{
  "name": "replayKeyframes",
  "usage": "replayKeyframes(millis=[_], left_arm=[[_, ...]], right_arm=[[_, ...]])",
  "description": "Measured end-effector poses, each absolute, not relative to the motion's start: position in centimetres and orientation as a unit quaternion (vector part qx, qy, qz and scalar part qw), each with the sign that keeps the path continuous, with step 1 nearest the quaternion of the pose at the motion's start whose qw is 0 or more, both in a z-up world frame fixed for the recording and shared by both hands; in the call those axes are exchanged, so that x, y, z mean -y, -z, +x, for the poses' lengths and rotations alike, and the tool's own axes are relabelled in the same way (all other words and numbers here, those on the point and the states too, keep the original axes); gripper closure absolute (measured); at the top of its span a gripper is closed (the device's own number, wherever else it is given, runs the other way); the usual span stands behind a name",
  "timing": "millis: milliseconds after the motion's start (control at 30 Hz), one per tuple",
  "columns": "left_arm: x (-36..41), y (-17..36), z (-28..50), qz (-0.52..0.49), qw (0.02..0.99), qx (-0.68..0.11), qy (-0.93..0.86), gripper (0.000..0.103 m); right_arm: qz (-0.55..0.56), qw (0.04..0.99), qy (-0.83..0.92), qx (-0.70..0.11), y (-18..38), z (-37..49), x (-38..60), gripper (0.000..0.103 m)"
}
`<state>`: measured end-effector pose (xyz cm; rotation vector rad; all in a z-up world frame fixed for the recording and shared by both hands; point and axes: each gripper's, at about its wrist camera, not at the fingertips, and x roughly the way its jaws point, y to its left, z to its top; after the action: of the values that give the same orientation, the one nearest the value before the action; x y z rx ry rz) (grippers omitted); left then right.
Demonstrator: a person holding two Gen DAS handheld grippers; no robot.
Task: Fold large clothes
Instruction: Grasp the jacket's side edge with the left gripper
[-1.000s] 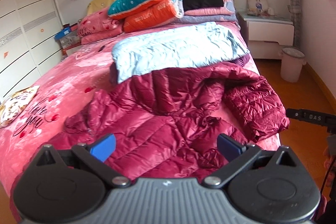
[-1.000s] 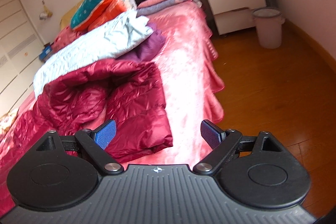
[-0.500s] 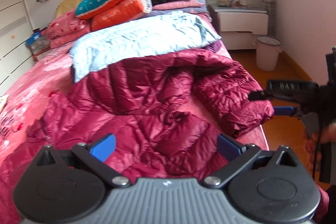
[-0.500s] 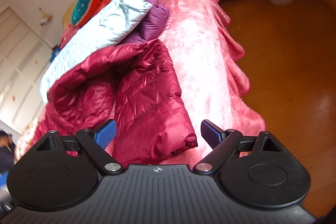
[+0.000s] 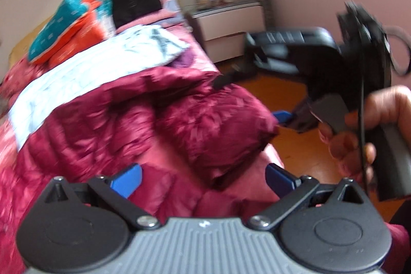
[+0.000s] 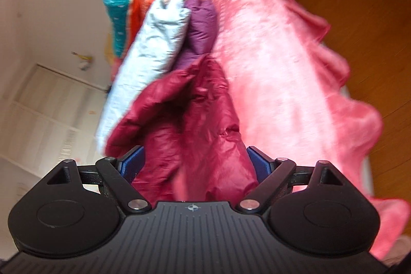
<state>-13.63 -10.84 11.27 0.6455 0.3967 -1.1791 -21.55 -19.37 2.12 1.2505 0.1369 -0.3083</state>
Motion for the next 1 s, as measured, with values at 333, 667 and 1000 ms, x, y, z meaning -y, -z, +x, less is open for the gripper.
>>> replayKeyframes(millis=[333,667,1000], left_arm=[[15.2,-8.4,-15.1,0.343,0.747,-0.153,0.549,0.011],[17.9,-8.2,-12.5,0.302,0.768,-0.229,0.516,0.082],[16.7,-14.6,-10.0,0.194,0.791,-0.271,0.513,0.096]], right_arm=[[0.608,0.791,0.055,-0.032,-2.8,-21.9,19.9,0.0],[0.616,0.784,0.074,-0.024,-2.3,-23.0,20.5,0.0],[0.625,0.762,0.169,0.013,-1.5,-25.5,21.3,0.0]])
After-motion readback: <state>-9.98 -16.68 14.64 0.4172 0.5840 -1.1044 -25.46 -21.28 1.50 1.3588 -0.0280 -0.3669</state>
